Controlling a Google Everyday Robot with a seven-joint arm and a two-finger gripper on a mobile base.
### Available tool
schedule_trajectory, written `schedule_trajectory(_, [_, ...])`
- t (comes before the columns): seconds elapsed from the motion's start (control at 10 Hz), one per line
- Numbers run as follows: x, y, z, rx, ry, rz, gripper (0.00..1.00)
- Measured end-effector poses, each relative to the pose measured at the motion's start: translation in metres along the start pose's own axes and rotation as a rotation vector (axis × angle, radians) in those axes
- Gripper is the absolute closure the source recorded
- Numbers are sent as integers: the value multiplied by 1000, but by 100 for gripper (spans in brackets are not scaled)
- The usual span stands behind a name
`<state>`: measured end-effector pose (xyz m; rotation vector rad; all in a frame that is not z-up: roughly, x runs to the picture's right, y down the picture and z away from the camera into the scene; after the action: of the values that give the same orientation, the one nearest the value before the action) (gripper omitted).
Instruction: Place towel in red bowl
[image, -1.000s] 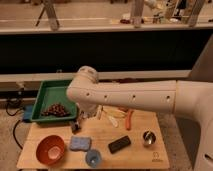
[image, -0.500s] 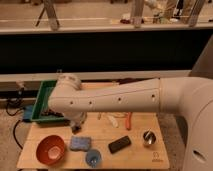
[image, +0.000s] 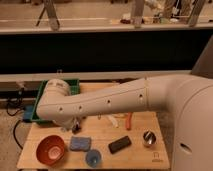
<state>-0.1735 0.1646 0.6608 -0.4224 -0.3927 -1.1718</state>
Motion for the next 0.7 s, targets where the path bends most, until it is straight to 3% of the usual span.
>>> schedule_trajectory(0.7, [-40,-28,15,14,-40,-65,96])
